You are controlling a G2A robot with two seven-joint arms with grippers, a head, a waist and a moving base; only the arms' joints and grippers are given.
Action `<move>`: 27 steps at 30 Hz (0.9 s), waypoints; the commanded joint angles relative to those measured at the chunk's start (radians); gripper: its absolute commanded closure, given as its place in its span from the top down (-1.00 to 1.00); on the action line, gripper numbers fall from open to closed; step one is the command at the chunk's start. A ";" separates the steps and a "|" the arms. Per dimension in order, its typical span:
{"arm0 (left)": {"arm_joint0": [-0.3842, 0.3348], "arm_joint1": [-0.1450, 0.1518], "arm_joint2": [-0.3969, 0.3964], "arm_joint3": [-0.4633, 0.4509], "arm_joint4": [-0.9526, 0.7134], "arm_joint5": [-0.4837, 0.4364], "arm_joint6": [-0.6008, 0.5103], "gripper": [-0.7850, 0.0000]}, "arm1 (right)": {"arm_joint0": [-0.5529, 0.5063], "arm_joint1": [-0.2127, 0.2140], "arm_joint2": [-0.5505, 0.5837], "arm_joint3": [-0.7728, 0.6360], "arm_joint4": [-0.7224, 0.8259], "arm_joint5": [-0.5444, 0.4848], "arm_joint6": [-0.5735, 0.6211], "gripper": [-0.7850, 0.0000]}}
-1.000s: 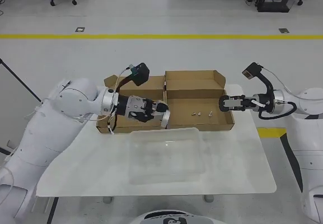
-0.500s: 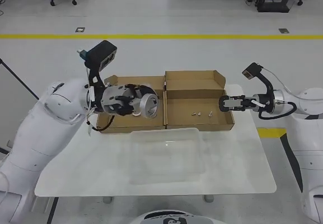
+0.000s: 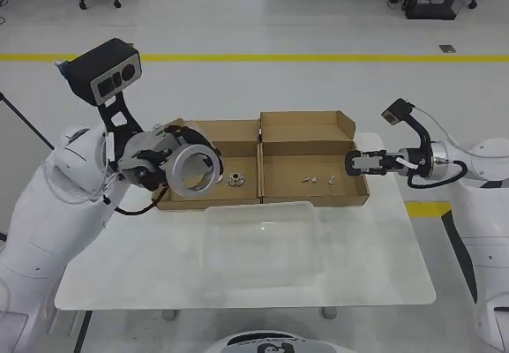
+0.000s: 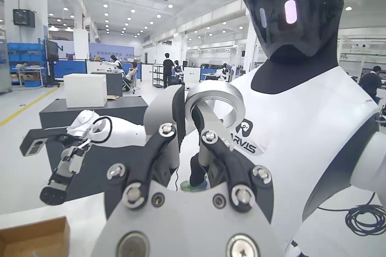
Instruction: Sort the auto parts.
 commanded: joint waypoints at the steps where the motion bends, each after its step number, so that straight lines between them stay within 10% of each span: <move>1: 0.004 -0.005 -0.005 0.003 -0.010 0.000 0.000 -1.00 | 0.000 0.000 0.000 0.000 0.000 0.000 0.000 1.00; 27: -0.033 0.048 0.045 0.171 0.130 0.085 -0.084 -1.00 | 0.000 0.000 0.000 0.000 0.000 0.000 0.000 1.00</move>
